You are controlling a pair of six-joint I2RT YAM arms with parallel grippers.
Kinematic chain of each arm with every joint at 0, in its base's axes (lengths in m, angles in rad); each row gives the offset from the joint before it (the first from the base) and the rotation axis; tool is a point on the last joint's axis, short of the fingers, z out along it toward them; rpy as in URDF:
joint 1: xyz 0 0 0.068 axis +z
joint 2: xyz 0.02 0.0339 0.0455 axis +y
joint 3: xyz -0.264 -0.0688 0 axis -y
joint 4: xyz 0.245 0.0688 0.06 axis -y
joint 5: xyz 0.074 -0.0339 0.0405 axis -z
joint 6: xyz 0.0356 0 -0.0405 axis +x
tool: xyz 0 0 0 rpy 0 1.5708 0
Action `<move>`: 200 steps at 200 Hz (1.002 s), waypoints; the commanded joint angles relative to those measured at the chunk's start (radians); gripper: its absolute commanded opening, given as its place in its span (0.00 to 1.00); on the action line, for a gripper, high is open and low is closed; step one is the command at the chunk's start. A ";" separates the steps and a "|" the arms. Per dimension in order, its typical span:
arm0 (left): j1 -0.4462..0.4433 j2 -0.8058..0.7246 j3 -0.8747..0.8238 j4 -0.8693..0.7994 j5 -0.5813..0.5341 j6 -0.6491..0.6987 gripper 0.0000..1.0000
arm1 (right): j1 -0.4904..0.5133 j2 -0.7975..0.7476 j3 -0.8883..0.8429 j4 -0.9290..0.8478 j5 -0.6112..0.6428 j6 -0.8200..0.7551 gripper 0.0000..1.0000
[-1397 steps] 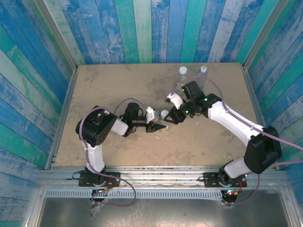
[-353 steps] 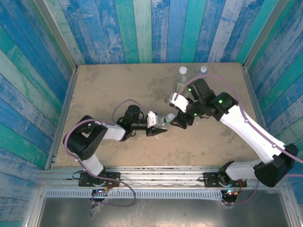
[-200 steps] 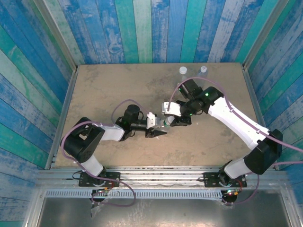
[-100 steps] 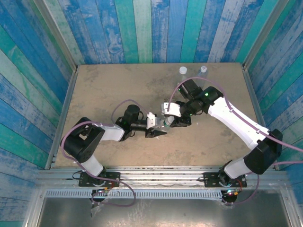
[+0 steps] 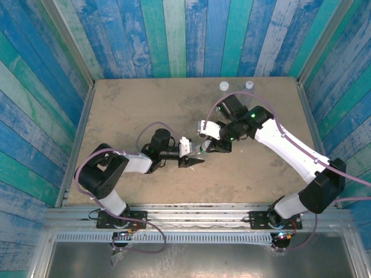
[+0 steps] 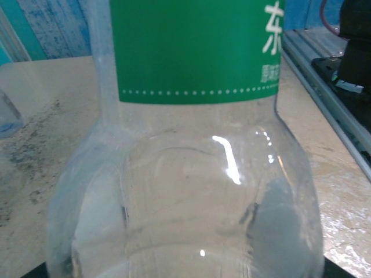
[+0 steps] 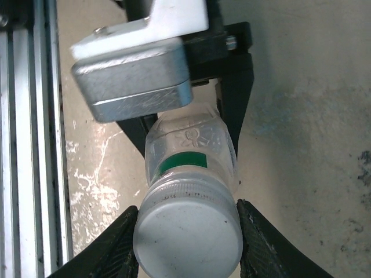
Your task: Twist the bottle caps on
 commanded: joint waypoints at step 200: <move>0.008 -0.018 0.063 -0.186 0.179 0.088 0.56 | 0.017 0.010 0.083 -0.141 -0.045 -0.178 0.60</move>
